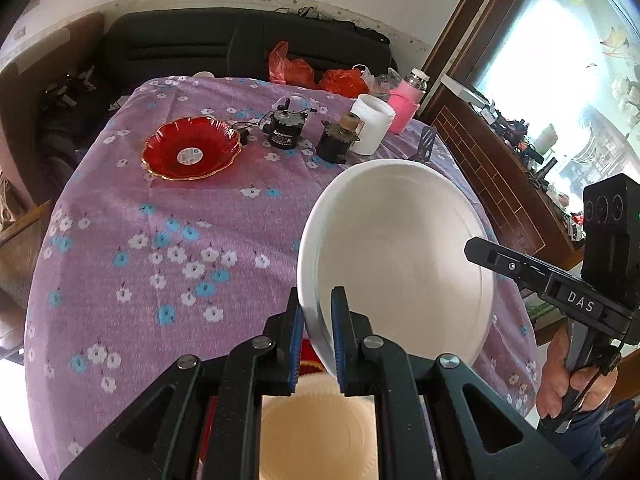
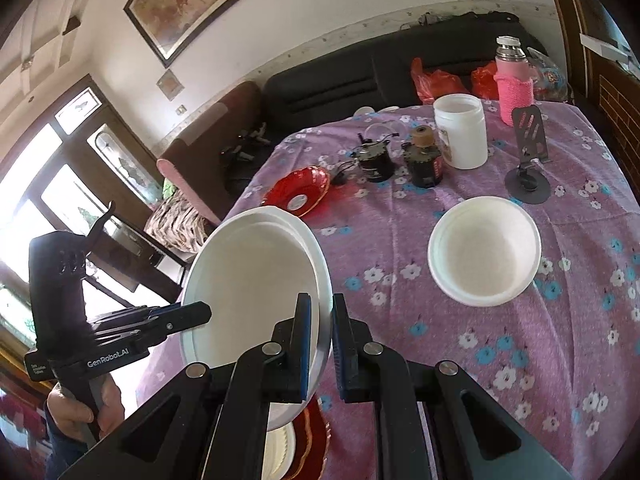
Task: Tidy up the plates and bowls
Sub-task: 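Lift the white foam bowl with both grippers and carry it over the stack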
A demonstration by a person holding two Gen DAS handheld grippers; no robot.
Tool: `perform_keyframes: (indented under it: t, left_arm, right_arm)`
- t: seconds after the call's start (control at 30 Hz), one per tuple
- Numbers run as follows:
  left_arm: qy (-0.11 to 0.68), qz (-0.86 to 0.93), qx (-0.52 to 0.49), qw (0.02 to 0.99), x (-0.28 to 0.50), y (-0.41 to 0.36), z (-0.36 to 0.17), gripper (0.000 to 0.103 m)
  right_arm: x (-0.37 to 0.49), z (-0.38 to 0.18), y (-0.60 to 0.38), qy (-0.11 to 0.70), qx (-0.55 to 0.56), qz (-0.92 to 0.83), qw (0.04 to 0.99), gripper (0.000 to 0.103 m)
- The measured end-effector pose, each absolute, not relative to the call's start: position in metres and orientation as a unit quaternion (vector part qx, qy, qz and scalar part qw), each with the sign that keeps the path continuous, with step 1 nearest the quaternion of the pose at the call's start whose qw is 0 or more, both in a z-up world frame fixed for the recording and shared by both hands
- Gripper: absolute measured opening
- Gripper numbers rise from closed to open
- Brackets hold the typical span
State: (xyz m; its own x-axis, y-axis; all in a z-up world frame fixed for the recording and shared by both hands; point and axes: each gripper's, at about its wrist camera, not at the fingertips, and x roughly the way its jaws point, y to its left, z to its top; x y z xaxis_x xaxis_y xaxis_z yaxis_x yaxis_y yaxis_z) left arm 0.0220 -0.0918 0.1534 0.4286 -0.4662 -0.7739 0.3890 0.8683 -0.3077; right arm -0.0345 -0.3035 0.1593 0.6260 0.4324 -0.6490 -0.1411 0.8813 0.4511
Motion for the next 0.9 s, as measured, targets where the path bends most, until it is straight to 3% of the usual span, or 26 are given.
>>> perform_keyframes:
  t: [0.47, 0.9]
  left_arm:
    - [0.446, -0.252, -0.048, 0.857, -0.047, -0.047, 0.168, 0.019]
    - [0.482, -0.249, -0.050, 0.839, -0.089, -0.018, 0.128, 0.020]
  right_arm:
    - [-0.090, 0.171, -0.266, 0.406, 0.165, 0.215, 0.873, 0.011]
    - [-0.123, 0.139, -0.232, 0.447, 0.140, 0.238, 0.851, 0.011]
